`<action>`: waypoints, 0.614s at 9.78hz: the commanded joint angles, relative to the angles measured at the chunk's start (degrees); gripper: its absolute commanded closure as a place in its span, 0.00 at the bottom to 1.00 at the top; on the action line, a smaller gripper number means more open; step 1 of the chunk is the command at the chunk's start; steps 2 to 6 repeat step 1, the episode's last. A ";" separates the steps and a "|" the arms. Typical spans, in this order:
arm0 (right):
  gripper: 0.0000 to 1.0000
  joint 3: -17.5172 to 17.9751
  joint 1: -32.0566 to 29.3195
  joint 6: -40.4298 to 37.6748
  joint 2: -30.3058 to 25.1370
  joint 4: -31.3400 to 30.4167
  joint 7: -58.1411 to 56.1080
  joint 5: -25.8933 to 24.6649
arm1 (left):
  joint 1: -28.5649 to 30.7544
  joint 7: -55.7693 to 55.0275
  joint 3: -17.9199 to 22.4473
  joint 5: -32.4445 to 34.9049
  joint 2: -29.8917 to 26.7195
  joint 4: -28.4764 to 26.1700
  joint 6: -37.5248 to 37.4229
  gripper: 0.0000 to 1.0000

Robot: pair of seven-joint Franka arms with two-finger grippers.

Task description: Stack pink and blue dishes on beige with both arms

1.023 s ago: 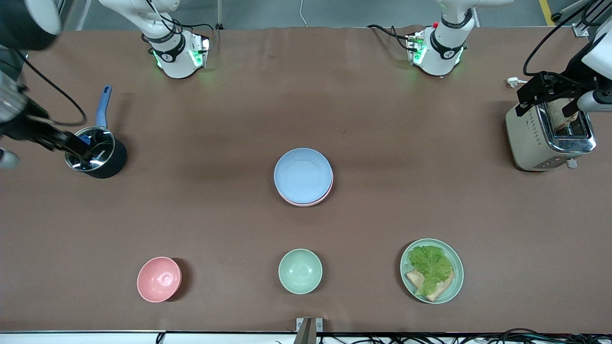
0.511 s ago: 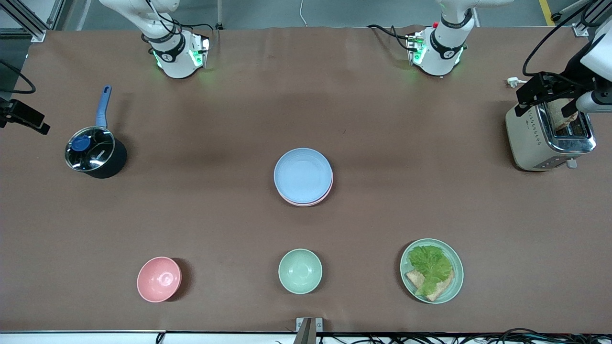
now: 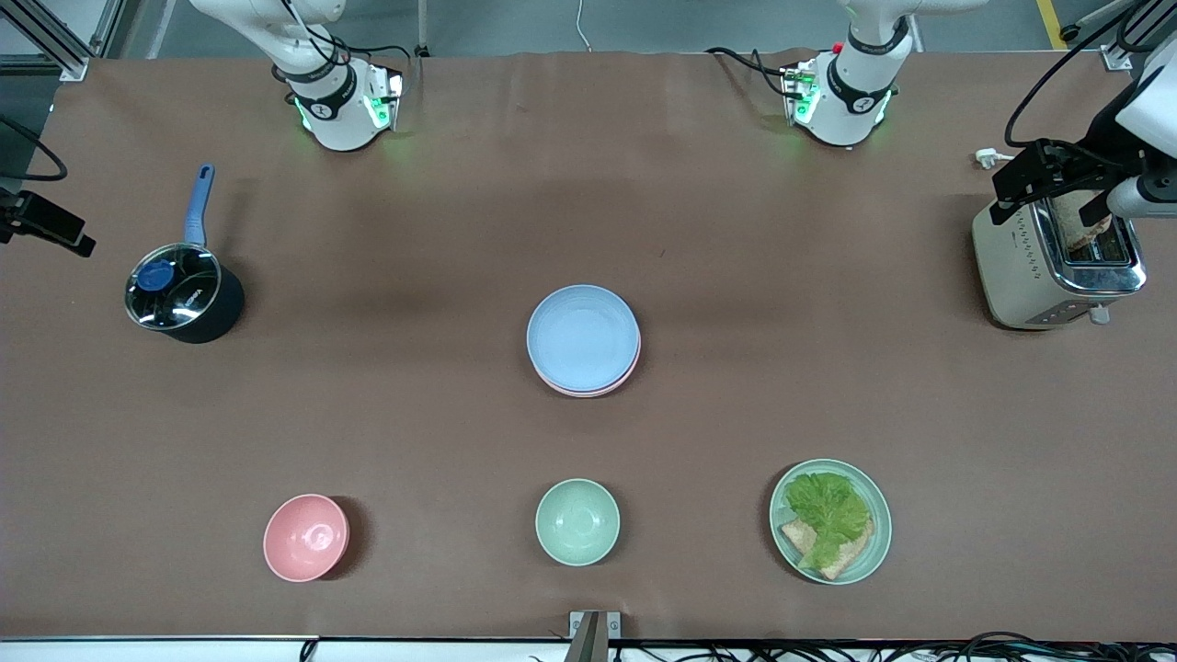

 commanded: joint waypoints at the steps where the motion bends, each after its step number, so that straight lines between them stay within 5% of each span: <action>1: 0.00 -0.70 0.76 0.31 -0.33 -0.43 -0.28 0.71 | 0.05 -0.32 -0.19 -0.36 0.67 -0.94 -0.35 0.00; 6: 0.00 -0.70 0.76 0.31 -0.33 -0.43 -0.28 0.71 | 0.05 -0.32 -0.19 -0.36 0.67 -0.94 -0.35 0.00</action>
